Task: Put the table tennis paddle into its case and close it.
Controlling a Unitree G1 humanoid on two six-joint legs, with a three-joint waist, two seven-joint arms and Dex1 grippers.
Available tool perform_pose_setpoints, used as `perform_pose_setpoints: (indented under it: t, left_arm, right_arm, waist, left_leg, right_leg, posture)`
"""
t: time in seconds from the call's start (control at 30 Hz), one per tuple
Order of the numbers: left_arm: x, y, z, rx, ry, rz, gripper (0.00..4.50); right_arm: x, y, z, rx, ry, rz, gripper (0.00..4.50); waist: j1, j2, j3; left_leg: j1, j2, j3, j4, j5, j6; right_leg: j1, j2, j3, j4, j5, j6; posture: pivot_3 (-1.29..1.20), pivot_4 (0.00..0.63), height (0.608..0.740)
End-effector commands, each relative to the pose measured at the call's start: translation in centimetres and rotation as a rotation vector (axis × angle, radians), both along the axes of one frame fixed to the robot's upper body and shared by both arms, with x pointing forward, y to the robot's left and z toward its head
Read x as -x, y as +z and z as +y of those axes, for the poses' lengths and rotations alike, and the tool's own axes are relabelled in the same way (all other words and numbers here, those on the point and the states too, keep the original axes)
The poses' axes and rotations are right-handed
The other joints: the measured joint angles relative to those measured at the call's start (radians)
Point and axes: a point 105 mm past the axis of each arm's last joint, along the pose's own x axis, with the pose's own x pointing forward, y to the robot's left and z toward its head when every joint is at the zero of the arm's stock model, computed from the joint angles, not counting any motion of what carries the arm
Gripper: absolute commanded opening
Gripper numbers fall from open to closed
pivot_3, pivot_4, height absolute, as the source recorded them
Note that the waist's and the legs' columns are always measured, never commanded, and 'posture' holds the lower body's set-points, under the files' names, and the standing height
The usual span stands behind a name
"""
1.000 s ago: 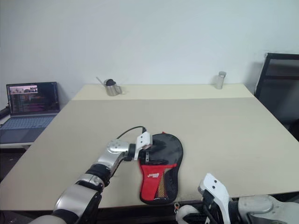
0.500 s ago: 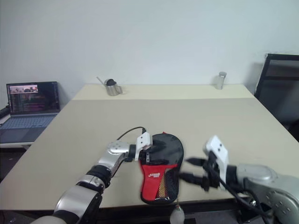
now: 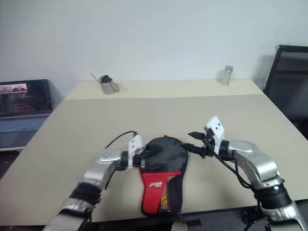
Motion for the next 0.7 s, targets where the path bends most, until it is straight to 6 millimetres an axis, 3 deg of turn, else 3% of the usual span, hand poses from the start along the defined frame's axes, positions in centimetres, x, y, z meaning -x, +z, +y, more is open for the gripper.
perform_pose_setpoints:
  t: [0.03,0.2,0.3,0.43,0.7]
  left_arm:
    - [1.6,2.4,1.3,0.041,0.071,-0.039,4.5]
    - [3.2,3.3,3.2,0.052,0.213,-0.058,4.5]
    - [3.1,3.6,3.3,0.051,0.26,-0.077,4.5]
    - [2.2,3.9,4.9,0.017,0.298,-0.123,4.5]
    - [0.8,3.9,4.5,0.027,0.32,-0.151,4.5]
  right_arm:
    - [-0.7,0.9,-0.4,-0.002,0.045,-0.062,3.27]
    - [-2.3,0.9,-2.8,0.019,0.023,-0.058,3.27]
    - [-3.2,1.0,-5.0,0.044,-0.015,-0.057,3.27]
    - [-3.4,1.2,-5.6,0.07,-0.043,-0.071,3.27]
    - [-2.3,0.9,-5.7,0.101,-0.037,-0.043,3.27]
  waist:
    - [0.003,0.0,0.006]
    - [0.015,0.0,0.011]
    - [0.022,0.0,0.011]
    - [0.024,0.0,0.011]
    - [0.021,0.0,0.011]
  left_leg:
    - [0.0,0.0,0.001,0.0,0.0,0.0]
    - [0.001,-0.002,0.005,0.003,0.0,0.0]
    - [0.001,-0.002,0.005,0.006,0.0,0.0]
    - [0.001,-0.002,0.007,0.006,0.0,0.0]
    - [0.003,-0.001,0.011,0.006,0.0,0.0]
  right_leg:
    - [0.0,0.0,0.0,0.001,0.0,0.0]
    - [0.0,-0.003,0.003,0.002,0.0,0.0]
    - [0.0,-0.004,0.003,0.002,0.001,-0.001]
    - [-0.001,-0.003,0.005,0.004,0.001,-0.001]
    - [-0.005,-0.001,0.009,0.013,0.001,-0.002]
  posture:
    - [0.0,0.15,0.74]
    - [0.0,0.15,0.74]
    - [0.0,0.15,0.74]
    - [0.0,0.15,0.74]
    - [0.0,0.15,0.74]
